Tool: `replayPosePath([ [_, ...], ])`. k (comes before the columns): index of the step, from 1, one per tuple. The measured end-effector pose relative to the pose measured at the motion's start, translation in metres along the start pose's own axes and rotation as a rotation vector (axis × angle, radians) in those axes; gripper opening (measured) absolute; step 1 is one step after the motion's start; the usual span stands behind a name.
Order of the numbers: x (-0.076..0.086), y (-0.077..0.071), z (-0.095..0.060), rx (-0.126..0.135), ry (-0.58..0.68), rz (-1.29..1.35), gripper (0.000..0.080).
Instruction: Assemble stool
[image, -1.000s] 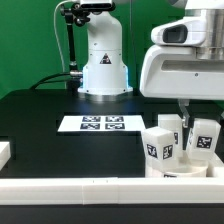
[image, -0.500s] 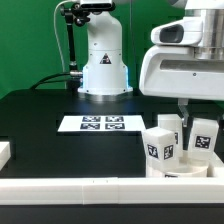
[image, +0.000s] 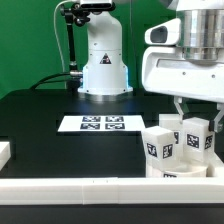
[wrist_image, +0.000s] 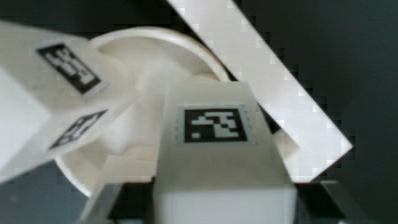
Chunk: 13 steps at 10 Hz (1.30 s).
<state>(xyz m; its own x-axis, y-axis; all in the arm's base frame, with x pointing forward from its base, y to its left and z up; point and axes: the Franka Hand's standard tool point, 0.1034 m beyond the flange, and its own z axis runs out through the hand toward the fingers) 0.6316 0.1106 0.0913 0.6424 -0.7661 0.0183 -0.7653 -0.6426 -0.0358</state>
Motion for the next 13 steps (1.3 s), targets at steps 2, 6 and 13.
replayPosePath([
  [2, 0.0009, 0.0004, 0.0003, 0.009, -0.013, 0.156, 0.0338],
  [6, 0.0018, 0.001, 0.0009, 0.016, -0.032, 0.464, 0.0338],
  [13, 0.0029, -0.0026, 0.0016, 0.021, -0.053, 0.951, 0.0338],
])
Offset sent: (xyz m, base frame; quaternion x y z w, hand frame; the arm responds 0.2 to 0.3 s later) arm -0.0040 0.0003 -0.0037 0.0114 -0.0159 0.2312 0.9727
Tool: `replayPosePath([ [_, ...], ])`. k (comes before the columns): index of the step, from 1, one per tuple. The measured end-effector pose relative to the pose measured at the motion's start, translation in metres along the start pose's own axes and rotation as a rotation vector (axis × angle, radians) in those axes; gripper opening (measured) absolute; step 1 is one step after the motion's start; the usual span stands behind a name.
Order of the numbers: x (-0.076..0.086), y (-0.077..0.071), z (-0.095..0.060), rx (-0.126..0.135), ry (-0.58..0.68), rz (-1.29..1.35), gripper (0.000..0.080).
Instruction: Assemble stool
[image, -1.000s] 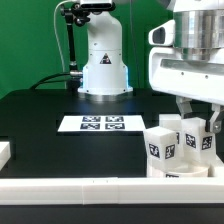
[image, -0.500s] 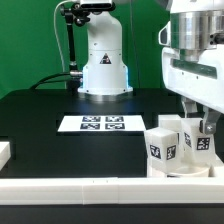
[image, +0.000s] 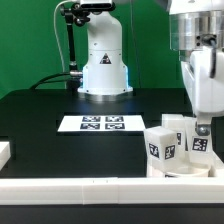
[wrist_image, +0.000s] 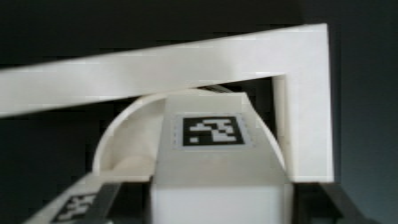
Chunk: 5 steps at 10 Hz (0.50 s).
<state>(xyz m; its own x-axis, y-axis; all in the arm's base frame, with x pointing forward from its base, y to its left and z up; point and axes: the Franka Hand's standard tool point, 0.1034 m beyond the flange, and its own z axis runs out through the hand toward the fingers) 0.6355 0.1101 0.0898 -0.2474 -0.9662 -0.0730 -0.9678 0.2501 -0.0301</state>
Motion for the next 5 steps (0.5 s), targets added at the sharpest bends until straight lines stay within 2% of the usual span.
replayPosePath([
  [5, -0.0004, -0.0003, -0.0002, -0.001, -0.019, 0.133, 0.0338],
])
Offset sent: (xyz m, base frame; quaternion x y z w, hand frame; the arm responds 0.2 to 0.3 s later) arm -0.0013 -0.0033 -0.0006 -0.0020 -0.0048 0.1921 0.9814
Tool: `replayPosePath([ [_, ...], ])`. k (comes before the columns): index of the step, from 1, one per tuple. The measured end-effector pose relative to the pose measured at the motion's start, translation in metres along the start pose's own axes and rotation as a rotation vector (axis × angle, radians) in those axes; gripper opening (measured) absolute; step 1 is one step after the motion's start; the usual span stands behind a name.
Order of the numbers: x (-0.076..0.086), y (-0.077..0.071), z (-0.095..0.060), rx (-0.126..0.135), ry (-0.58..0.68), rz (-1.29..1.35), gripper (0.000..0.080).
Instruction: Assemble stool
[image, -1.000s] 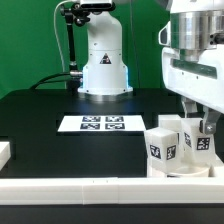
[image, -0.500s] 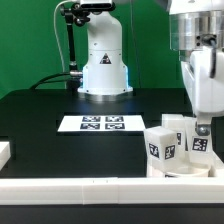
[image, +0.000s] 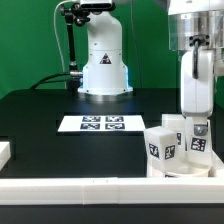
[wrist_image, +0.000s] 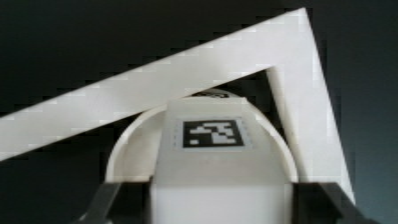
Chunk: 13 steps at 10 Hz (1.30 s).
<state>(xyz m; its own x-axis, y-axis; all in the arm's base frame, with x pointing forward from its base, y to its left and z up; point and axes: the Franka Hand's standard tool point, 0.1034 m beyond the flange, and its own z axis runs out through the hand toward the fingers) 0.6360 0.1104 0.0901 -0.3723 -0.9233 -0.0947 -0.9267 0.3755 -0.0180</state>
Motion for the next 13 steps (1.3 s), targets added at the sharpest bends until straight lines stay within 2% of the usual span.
replayPosePath([
  [4, -0.001, 0.0, -0.001, 0.0, -0.01, -0.029, 0.0339],
  [5, -0.003, -0.002, -0.006, 0.004, -0.016, -0.061, 0.0514],
  [6, -0.005, -0.003, -0.012, 0.011, -0.023, -0.092, 0.0621],
  [8, -0.014, -0.003, -0.026, 0.03, -0.04, -0.118, 0.0644],
  [9, -0.012, -0.003, -0.023, 0.026, -0.036, -0.122, 0.0644],
  [13, -0.011, -0.002, -0.021, 0.024, -0.019, -0.461, 0.0649],
])
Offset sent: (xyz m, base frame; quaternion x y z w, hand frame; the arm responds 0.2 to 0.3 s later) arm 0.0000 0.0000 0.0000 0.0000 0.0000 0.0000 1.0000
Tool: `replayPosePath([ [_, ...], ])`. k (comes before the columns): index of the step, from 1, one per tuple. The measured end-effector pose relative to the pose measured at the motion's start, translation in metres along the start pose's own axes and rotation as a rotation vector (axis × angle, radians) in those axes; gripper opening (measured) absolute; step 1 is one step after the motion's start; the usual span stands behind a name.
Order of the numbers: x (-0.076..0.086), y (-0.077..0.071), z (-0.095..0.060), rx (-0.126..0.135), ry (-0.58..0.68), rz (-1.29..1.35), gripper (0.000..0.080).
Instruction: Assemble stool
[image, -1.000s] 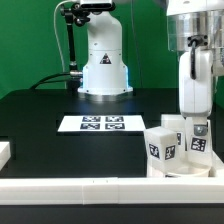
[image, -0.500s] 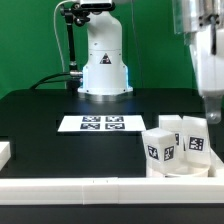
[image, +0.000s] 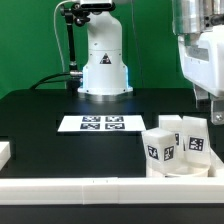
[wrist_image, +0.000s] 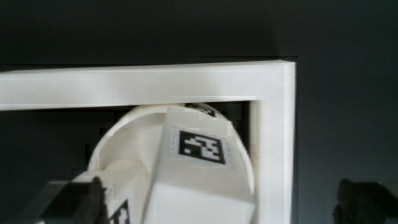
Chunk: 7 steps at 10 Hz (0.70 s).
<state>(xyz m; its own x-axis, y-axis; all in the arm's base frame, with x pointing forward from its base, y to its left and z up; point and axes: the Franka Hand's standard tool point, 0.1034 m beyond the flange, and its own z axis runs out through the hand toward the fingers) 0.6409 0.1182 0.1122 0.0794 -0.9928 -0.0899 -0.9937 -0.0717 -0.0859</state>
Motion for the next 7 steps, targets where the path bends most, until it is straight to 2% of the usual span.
replayPosePath([
  [1, 0.0002, 0.0011, -0.0004, -0.014, 0.01, -0.139, 0.0649],
  [3, 0.0023, 0.0008, -0.0004, -0.022, 0.025, -0.422, 0.0649],
  [7, 0.0035, -0.0008, -0.0029, -0.02, 0.025, -0.679, 0.0649],
])
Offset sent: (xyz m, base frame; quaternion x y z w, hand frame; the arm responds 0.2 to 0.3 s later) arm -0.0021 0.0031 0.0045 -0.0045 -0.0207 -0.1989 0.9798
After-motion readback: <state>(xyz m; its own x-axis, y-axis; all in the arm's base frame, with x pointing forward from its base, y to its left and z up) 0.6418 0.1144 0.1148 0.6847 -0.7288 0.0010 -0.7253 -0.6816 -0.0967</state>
